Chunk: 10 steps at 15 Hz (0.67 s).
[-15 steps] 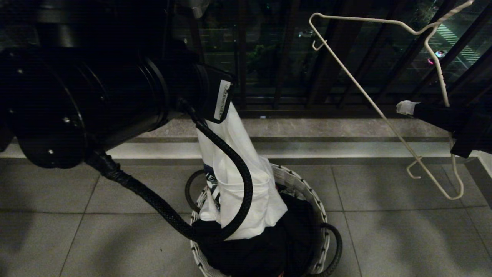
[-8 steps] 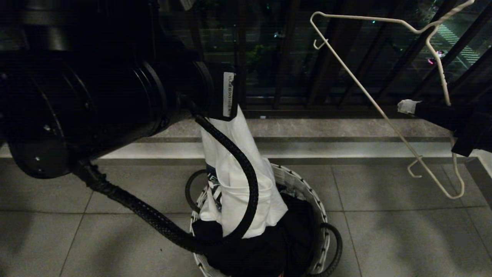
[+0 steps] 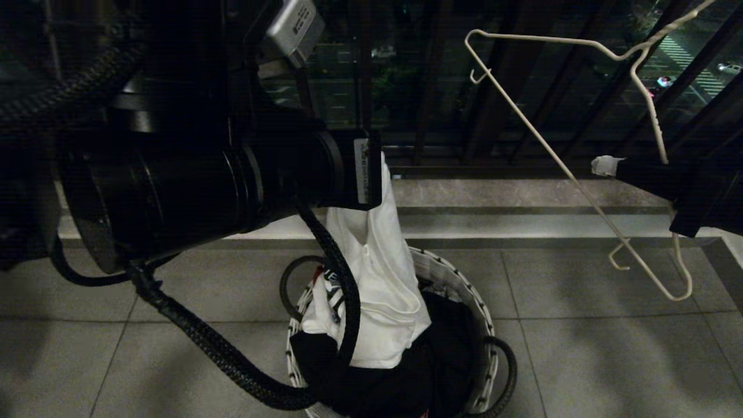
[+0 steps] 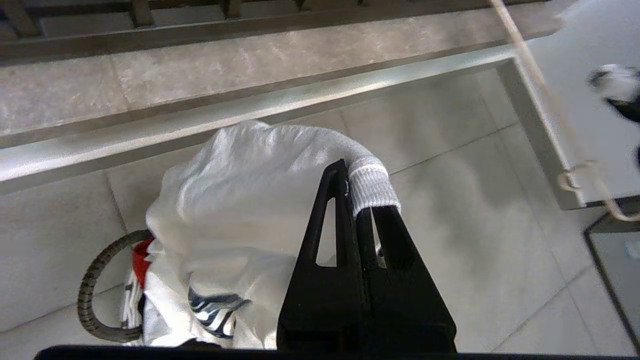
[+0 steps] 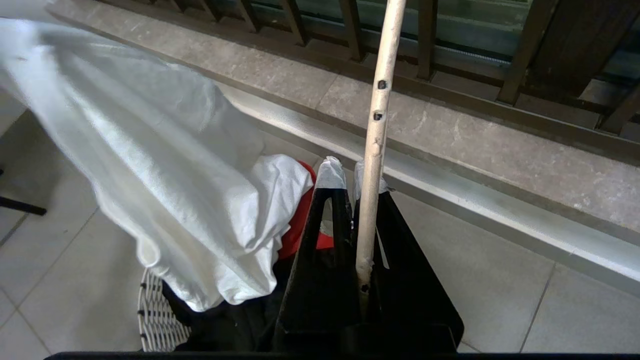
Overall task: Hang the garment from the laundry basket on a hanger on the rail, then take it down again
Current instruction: Pick up clothes from the basket
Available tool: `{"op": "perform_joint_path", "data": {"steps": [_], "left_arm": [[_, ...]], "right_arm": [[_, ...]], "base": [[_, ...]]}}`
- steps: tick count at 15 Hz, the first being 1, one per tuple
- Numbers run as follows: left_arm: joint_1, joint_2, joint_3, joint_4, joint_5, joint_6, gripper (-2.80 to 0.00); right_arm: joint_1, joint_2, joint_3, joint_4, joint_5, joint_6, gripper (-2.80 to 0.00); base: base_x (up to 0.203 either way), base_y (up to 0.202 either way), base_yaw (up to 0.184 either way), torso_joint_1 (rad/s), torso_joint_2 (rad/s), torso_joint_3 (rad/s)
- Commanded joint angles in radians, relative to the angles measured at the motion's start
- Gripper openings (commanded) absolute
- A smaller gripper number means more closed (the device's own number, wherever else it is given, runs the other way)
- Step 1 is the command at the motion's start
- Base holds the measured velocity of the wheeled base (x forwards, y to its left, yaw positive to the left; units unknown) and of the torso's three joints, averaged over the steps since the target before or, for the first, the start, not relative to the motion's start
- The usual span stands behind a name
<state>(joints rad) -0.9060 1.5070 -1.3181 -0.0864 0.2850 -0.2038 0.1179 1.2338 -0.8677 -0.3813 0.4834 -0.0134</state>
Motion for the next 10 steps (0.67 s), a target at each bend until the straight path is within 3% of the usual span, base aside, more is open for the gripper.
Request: {"op": "perform_joint_path", "data": {"steps": [1, 4, 10], "left_arm": [[0.012, 0.031, -0.004, -0.001, 0.002, 0.0, -2.8], [0.036, 0.087, -0.062, -0.003, 0.005, -0.006, -2.8], [0.052, 0.09, -0.07, 0.007, 0.01, 0.009, -2.8]], "right_arm": [[0.0, 0.007, 0.001, -0.002, 0.003, 0.0, -2.8], [0.0, 0.012, 0.001, -0.002, 0.003, -0.002, -2.8], [0.0, 0.031, 0.001, -0.002, 0.003, 0.0, -2.8]], "base": [[0.0, 0.0, 0.0, 0.0, 0.0, 0.0], [0.0, 0.0, 0.0, 0.0, 0.0, 0.0], [0.0, 0.0, 0.0, 0.003, 0.0, 0.044]]}}
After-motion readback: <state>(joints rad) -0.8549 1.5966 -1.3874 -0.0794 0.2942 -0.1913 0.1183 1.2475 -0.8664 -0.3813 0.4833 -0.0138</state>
